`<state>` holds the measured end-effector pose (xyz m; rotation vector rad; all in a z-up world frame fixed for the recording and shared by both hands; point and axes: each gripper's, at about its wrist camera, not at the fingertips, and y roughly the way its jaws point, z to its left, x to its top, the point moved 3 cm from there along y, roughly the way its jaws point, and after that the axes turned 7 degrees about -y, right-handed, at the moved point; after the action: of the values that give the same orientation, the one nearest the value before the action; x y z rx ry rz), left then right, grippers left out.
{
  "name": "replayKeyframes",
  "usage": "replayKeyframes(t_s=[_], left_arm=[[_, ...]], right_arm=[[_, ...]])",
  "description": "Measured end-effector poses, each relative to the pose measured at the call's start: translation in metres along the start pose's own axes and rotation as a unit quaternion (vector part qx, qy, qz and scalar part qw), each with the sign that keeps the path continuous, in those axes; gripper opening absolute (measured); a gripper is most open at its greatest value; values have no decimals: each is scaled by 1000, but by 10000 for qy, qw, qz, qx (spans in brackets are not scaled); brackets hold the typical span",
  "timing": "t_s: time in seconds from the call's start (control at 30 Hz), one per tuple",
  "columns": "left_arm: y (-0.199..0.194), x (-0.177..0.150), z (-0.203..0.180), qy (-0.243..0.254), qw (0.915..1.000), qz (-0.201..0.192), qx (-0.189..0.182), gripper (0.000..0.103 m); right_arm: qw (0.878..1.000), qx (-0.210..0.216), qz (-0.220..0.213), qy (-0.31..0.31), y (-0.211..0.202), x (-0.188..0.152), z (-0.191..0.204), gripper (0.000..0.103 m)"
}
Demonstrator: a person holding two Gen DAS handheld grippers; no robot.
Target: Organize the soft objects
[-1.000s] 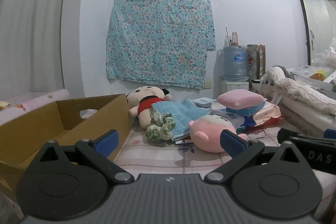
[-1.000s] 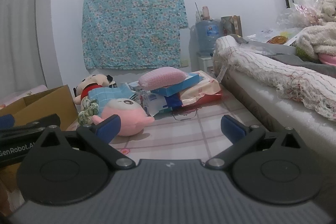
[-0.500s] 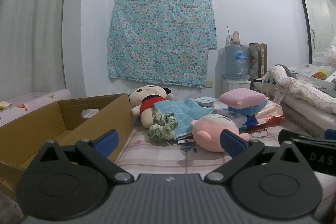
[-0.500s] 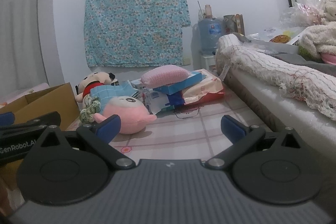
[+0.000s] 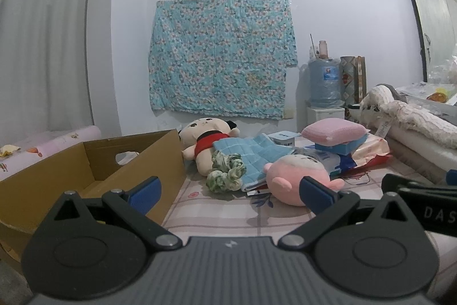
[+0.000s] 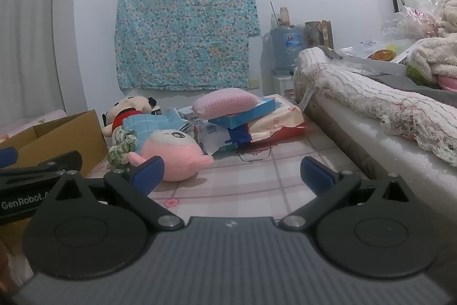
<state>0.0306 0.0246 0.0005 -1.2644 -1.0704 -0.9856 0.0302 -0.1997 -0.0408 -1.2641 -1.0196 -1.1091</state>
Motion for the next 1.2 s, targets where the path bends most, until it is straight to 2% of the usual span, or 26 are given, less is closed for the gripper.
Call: replayKeyframes(t_s=[1.2], left_arm=[[3, -1, 1, -117, 9998, 150, 0, 103]], right_arm=[[10000, -33, 41, -70, 3, 0, -2, 102]])
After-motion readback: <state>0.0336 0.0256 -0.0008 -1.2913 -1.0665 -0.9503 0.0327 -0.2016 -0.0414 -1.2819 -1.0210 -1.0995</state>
